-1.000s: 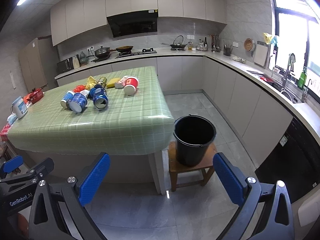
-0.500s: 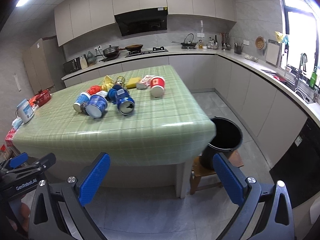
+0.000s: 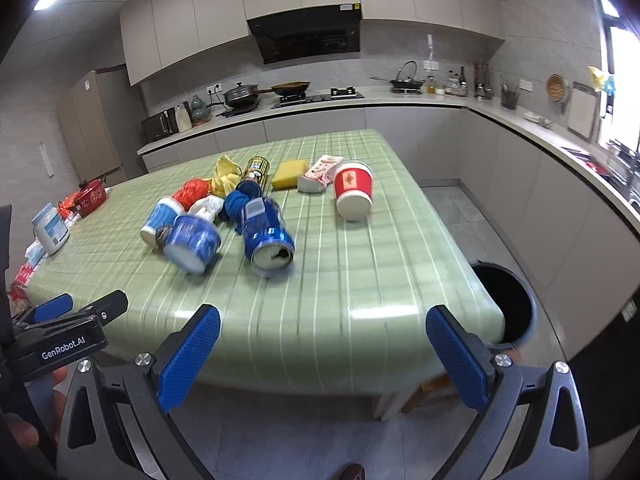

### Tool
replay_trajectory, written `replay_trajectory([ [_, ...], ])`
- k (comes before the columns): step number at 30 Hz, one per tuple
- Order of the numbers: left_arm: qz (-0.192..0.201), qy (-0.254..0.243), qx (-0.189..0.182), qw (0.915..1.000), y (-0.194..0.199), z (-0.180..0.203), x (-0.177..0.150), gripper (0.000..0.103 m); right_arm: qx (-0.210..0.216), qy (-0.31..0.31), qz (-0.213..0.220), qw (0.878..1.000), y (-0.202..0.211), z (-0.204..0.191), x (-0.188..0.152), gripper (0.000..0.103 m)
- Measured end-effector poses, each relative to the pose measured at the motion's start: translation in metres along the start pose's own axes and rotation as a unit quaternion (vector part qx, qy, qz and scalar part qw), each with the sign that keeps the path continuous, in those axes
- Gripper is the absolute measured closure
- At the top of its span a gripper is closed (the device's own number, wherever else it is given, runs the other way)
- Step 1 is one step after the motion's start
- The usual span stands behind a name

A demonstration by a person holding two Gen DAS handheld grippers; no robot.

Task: Collect trash
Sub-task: 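Grasp the blue paper bowl with the left tool while the right tool grasps the blue Pepsi can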

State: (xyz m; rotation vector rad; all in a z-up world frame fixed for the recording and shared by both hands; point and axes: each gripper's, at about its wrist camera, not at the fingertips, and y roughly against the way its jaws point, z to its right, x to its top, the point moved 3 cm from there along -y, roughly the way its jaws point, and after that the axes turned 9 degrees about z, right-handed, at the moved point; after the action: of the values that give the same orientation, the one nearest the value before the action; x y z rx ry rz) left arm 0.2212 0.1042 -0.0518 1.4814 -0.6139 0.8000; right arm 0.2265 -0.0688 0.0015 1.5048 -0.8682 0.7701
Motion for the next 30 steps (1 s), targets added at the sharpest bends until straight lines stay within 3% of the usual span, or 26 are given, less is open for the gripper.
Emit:
replay_trajectory([
  [8,-0.024,-0.008,-0.014,0.9996,-0.056,0.01,0.031,0.001,0.023,0.006,-0.02,1.0,-0.077,0.0,0.043,0.0],
  [18,-0.075,-0.048,-0.065,0.9939,-0.132,0.022,0.042,0.001,-0.014,-0.011,-0.038,0.999,-0.134,-0.009,0.058,0.0],
  [20,-0.08,-0.05,-0.068,0.9932,-0.142,0.019,0.041,0.004,-0.019,-0.014,-0.041,0.999,-0.144,-0.013,0.06,0.0],
  [24,-0.107,-0.047,-0.092,0.9889,-0.158,0.011,0.033,0.025,-0.018,-0.014,-0.054,0.998,-0.162,-0.023,0.059,0.0],
  [30,-0.096,-0.02,-0.115,0.9885,-0.153,-0.008,0.033,0.027,0.005,-0.002,-0.089,0.996,-0.197,-0.046,0.05,0.0],
])
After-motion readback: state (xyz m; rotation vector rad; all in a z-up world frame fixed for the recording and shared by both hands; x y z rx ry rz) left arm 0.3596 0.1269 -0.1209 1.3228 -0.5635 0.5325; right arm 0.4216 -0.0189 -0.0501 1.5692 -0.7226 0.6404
